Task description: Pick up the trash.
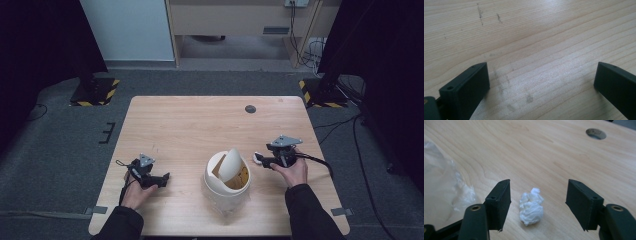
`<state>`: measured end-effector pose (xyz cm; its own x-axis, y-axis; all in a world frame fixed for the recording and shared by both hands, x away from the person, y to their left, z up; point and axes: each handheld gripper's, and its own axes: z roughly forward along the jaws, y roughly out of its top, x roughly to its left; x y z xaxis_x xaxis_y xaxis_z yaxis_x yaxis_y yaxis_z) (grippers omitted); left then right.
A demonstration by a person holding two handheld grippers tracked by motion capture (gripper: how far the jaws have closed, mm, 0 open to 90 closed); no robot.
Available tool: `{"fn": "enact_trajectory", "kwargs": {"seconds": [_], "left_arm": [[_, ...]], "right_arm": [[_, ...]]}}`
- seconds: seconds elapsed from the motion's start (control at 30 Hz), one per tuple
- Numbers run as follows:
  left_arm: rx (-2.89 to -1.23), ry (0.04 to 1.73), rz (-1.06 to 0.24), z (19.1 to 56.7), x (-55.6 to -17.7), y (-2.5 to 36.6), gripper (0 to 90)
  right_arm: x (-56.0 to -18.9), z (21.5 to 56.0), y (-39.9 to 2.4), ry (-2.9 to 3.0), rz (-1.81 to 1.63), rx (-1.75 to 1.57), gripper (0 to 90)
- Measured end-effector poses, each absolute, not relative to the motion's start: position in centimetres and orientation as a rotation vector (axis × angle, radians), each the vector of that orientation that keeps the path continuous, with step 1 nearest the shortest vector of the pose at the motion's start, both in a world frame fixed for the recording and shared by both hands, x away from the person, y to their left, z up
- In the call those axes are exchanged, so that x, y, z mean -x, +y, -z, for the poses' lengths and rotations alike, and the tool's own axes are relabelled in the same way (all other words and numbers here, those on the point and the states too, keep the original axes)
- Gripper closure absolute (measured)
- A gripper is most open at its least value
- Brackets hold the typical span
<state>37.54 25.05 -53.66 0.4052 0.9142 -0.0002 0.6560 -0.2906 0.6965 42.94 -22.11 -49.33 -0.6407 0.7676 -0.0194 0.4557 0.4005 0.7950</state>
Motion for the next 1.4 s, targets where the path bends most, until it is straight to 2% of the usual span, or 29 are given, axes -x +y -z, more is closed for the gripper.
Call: {"fn": "enact_trajectory", "kwargs": {"seconds": [0.53, 1.1, 1.4], "left_arm": [[-2.046, 1.332, -0.540, 53.7, -37.5, 25.0, 0.0], [-2.047, 1.332, -0.540, 53.7, -37.5, 25.0, 0.0], [-2.047, 1.332, -0.540, 53.7, -37.5, 25.0, 0.0]], "right_arm": [[-43.4, 51.7, -20.7, 2.411, -0.949, -1.057, 46.6], [-44.0, 52.0, -20.4, 2.432, -0.917, -1.112, 66.2], [-43.6, 51.2, -21.0, 2.426, -0.940, -1.116, 66.9]]}}
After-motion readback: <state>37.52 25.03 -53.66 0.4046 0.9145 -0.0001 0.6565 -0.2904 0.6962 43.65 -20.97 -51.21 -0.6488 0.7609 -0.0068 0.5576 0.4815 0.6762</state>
